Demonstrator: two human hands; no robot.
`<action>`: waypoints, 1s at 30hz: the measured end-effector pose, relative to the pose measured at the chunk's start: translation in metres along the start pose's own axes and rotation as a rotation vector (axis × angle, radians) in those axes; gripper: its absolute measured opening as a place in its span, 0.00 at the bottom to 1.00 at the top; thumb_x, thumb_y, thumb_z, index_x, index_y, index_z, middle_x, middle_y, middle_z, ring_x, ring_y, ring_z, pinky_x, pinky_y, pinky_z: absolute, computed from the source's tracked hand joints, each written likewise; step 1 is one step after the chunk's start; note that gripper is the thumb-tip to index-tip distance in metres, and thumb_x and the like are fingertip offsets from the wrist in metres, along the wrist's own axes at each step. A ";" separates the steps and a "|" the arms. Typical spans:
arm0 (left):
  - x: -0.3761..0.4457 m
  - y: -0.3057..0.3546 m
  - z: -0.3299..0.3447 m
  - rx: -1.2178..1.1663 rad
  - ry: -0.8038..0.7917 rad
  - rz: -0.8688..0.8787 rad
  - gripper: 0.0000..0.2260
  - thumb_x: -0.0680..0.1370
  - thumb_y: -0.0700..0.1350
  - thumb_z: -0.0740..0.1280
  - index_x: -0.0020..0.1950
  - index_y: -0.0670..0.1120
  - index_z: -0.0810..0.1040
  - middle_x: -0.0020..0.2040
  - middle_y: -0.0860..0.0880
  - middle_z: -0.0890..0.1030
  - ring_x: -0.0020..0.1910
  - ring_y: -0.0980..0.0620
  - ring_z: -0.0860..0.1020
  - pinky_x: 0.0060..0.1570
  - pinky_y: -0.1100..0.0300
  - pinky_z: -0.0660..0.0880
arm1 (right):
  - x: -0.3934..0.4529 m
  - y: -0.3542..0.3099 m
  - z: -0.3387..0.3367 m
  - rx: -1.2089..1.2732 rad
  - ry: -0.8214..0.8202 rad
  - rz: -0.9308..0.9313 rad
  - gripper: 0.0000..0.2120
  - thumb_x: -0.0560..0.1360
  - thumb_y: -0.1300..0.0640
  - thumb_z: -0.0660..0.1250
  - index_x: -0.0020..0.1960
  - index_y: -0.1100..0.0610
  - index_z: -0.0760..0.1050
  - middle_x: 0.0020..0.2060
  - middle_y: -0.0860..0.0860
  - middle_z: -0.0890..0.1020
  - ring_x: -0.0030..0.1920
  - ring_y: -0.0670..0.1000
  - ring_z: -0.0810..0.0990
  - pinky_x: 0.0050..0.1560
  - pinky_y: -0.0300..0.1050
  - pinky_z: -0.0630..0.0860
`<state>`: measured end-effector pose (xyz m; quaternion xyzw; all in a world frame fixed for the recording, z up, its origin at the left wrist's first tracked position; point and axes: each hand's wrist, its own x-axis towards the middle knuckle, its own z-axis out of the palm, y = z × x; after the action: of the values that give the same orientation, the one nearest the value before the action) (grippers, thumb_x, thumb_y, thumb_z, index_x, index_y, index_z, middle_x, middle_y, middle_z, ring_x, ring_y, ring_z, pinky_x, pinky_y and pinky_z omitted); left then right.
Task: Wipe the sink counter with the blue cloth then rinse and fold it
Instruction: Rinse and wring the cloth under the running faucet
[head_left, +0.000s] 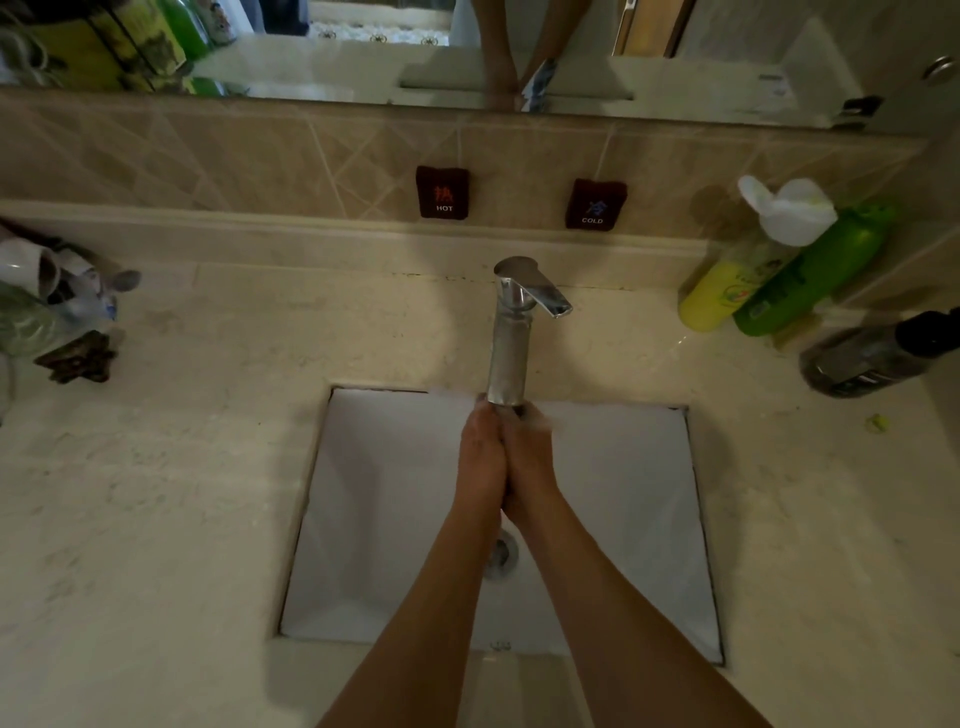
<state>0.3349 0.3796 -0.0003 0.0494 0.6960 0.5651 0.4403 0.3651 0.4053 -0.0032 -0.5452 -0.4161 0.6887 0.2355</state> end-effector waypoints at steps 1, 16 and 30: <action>0.003 -0.003 0.002 0.085 0.036 0.066 0.13 0.84 0.50 0.54 0.50 0.54 0.78 0.47 0.49 0.82 0.47 0.56 0.81 0.49 0.53 0.79 | 0.001 0.002 -0.002 0.007 -0.024 -0.008 0.05 0.79 0.51 0.65 0.52 0.52 0.75 0.47 0.52 0.83 0.45 0.51 0.83 0.51 0.52 0.81; 0.005 -0.008 0.000 0.055 0.051 0.015 0.12 0.76 0.52 0.61 0.55 0.54 0.80 0.48 0.49 0.85 0.48 0.50 0.84 0.53 0.44 0.81 | 0.010 0.006 0.000 0.307 0.106 0.292 0.10 0.79 0.53 0.63 0.46 0.58 0.81 0.40 0.57 0.84 0.44 0.56 0.84 0.44 0.49 0.79; 0.016 0.003 -0.013 -0.211 0.193 -0.165 0.10 0.78 0.46 0.69 0.55 0.40 0.79 0.48 0.42 0.83 0.46 0.46 0.83 0.41 0.54 0.82 | -0.002 0.004 -0.052 -0.012 0.067 0.191 0.10 0.79 0.52 0.68 0.52 0.60 0.80 0.45 0.61 0.86 0.39 0.57 0.82 0.34 0.47 0.77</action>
<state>0.3153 0.3803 -0.0071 -0.1087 0.6736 0.5990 0.4191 0.4152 0.4185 -0.0083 -0.6065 -0.3582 0.6869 0.1793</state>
